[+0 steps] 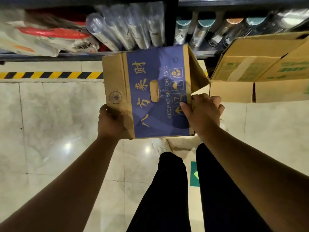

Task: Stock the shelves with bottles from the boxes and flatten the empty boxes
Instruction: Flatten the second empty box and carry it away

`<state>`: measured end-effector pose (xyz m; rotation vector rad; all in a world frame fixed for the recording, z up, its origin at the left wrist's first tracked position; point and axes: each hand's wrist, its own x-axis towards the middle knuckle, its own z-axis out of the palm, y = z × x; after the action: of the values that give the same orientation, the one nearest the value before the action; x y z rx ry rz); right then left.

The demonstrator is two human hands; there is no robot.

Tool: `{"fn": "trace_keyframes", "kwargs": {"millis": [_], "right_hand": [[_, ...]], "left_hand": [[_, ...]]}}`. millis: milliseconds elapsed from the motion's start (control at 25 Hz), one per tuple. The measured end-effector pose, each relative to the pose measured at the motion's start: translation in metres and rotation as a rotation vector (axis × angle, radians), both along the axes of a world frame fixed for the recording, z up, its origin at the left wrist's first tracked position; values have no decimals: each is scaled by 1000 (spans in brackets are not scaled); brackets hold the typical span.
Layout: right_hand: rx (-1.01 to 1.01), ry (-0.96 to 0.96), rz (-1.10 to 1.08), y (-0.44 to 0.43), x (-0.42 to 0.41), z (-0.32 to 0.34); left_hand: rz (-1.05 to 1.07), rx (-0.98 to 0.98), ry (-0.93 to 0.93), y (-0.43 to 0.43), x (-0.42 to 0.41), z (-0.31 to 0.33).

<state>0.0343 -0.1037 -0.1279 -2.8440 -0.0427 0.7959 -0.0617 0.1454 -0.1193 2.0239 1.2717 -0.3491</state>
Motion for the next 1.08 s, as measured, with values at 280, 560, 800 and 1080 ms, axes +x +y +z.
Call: {"fn": "trace_keyframes", "kwargs": {"millis": [280,560,800,1080], "right_hand": [[-60,-53,2,-6,-9,-3],[-108,24,286,-49,1,15],[-121,219,377,-100,-3,12],[74,485,91,-105,35,-12]], "left_hand": [[-1064,311,-140,-64,22,-6],[-1177,412,65,-93,34,-24],[-1114,410,181,-81,37,-17],[-999,353,128,-98,42,-13]]}}
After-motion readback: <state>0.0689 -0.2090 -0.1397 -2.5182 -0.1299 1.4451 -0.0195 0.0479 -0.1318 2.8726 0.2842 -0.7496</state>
